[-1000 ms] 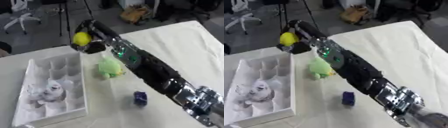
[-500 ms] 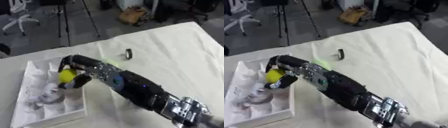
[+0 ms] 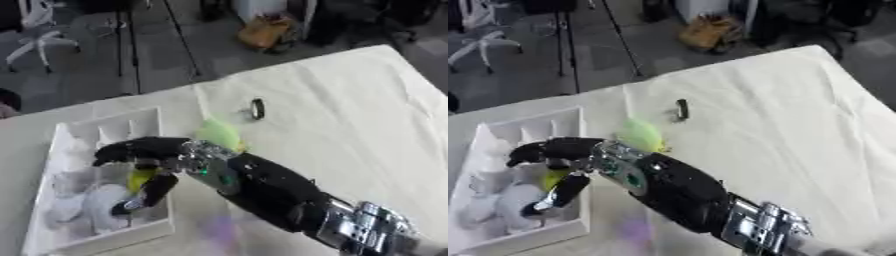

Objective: Pick up objects on the table and place them in the box.

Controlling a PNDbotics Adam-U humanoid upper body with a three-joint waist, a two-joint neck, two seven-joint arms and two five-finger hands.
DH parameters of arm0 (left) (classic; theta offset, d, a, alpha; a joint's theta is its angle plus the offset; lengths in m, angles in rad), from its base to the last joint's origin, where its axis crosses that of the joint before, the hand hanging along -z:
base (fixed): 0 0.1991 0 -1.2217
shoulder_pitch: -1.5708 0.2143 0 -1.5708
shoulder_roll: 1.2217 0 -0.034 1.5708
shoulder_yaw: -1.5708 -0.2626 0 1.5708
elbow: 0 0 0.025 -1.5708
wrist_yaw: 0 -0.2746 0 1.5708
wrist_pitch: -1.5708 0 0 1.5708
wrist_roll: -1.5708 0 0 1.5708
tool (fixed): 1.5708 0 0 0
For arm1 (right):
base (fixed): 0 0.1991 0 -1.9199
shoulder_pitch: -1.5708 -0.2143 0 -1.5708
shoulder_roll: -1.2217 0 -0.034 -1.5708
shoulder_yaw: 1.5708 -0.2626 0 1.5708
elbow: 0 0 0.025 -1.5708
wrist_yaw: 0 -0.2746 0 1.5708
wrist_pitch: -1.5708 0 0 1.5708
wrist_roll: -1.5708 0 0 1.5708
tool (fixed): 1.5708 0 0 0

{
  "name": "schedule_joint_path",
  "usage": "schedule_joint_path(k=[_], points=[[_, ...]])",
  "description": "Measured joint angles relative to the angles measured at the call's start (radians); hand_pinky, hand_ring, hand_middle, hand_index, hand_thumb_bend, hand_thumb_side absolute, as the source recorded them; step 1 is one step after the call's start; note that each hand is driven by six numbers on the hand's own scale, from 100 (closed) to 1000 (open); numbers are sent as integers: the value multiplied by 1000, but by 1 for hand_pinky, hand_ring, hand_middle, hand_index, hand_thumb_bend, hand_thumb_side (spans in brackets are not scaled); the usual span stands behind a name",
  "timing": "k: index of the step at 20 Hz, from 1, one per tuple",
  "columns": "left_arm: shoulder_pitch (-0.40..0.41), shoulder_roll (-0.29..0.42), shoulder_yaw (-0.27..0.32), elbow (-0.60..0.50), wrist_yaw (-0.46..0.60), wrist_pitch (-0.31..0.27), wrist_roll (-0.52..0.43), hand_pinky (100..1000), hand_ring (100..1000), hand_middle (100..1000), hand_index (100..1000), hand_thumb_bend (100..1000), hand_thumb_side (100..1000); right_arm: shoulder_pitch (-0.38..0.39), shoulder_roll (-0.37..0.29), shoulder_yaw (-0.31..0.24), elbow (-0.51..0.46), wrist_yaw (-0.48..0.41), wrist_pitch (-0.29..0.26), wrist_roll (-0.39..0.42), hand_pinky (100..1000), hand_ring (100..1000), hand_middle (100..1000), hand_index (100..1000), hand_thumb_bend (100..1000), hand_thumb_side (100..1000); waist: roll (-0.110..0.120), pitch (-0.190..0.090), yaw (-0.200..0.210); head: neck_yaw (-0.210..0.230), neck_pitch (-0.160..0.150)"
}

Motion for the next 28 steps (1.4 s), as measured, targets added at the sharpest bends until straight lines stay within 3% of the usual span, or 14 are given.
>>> schedule_joint_path(k=[5, 11, 12, 13, 14, 18, 23, 25, 28], points=[[0, 0, 0, 0, 0, 0, -4, 968, 810, 826, 740, 447, 912, 0, 0, -51, 11, 5, -49, 63, 977, 872, 978, 998, 563, 668, 0, 0, -9, 8, 0], [0, 0, 0, 0, 0, -1, -6, 968, 810, 826, 740, 446, 912, -7, -13, -83, -21, -21, -40, 42, 975, 860, 969, 995, 518, 688, 0, 0, -23, 12, -1], [0, 0, 0, 0, 0, -1, -6, 968, 810, 826, 740, 446, 912, -10, -18, -90, -36, -30, -35, 33, 970, 851, 959, 992, 454, 728, 0, 0, -26, 13, -1], [0, 0, 0, 0, 0, -1, -6, 967, 810, 826, 740, 446, 911, -11, -24, -97, -52, -39, -27, 21, 955, 836, 955, 991, 397, 740, 0, 0, -27, 14, -1], [0, 0, 0, 0, 0, -1, -6, 966, 810, 825, 740, 447, 910, -13, -29, -103, -67, -48, -17, 8, 941, 819, 950, 995, 278, 776, 0, 0, -31, 15, -1], [-1, 0, 0, 0, 0, -6, -7, 964, 810, 825, 741, 448, 909, -22, -30, -163, -148, -103, 33, -49, 941, 818, 956, 1000, 217, 773, 0, 0, -67, 27, -1], [-2, 1, 4, 0, -2, -15, -2, 966, 810, 826, 741, 445, 912, -7, -70, -270, -239, -173, 102, -121, 890, 793, 957, 986, 189, 730, 0, 0, -113, 63, -15], [-2, 1, 9, 0, -5, -17, 1, 967, 810, 826, 740, 444, 912, 8, -97, -315, -272, -204, 133, -151, 878, 789, 956, 987, 198, 716, 0, 0, -150, 87, -22], [1, 3, 22, 0, -16, -16, 8, 974, 812, 828, 743, 434, 923, 51, -156, -316, -364, -316, 177, -221, 826, 750, 939, 993, 210, 697, 0, 1, -217, 131, -28]])
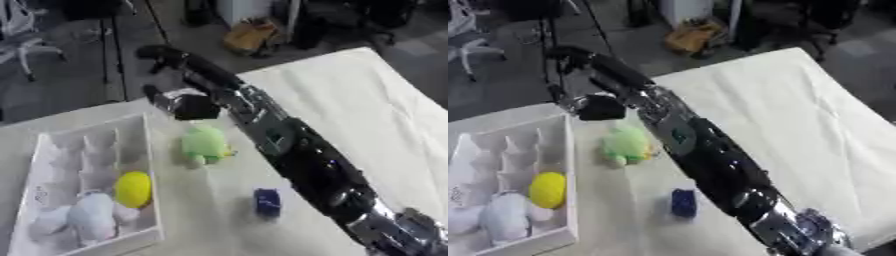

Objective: Pick up objects on the table and place them in the box.

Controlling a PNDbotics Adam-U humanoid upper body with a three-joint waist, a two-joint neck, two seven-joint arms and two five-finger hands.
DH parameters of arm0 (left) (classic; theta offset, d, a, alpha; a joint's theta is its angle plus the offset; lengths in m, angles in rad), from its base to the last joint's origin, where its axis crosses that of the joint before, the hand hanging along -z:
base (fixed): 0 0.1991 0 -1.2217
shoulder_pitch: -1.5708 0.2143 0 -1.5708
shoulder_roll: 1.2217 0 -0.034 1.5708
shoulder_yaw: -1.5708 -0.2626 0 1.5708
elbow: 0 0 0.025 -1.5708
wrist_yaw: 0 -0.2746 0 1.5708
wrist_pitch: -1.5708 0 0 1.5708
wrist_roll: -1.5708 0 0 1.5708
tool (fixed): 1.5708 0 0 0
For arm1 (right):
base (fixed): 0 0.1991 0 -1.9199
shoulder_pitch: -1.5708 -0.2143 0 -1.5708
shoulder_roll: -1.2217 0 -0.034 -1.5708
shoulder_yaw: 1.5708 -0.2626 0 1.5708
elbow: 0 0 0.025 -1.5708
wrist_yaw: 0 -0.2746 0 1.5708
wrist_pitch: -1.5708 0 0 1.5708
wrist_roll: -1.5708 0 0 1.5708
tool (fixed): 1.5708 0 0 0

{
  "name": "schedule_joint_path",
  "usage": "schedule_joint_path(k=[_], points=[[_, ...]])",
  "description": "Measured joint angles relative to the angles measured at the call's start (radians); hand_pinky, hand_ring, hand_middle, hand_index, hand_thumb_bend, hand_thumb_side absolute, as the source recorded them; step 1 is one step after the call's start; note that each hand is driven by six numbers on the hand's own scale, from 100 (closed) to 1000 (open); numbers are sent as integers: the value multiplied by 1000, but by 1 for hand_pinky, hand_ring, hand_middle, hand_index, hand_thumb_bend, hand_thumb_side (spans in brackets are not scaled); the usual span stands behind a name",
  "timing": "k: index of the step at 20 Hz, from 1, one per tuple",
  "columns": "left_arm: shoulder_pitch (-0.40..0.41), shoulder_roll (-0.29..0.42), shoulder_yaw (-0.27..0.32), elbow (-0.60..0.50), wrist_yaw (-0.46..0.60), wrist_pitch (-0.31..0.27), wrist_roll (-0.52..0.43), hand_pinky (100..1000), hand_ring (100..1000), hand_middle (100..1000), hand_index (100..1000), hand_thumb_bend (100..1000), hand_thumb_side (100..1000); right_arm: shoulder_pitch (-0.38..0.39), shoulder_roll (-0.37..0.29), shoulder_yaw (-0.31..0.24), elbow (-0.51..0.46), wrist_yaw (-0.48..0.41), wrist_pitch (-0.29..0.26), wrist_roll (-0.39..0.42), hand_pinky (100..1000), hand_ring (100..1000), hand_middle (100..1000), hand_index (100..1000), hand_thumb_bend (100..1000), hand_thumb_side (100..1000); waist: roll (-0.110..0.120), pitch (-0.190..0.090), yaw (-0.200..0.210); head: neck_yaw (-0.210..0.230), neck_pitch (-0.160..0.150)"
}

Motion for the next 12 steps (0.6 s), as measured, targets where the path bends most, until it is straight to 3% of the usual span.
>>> schedule_joint_path(k=[3, 7, 12], points=[[20, 2, 15, 0, -20, 5, 12, 977, 814, 830, 745, 432, 927, 89, -106, 20, -171, -147, 23, -1, 821, 746, 933, 992, 232, 685, 0, 0, -56, 48, 0], [50, 14, 42, 2, -52, 9, 31, 980, 817, 834, 746, 438, 920, 209, -207, 1, -386, -263, 23, 73, 813, 737, 919, 986, 262, 660, 0, 1, -114, 99, 0], [64, 17, 65, 9, -84, 10, 50, 982, 824, 839, 750, 474, 891, 312, -241, -37, -457, -307, -53, 106, 800, 717, 879, 959, 299, 637, 2, 5, -153, 136, 0]])
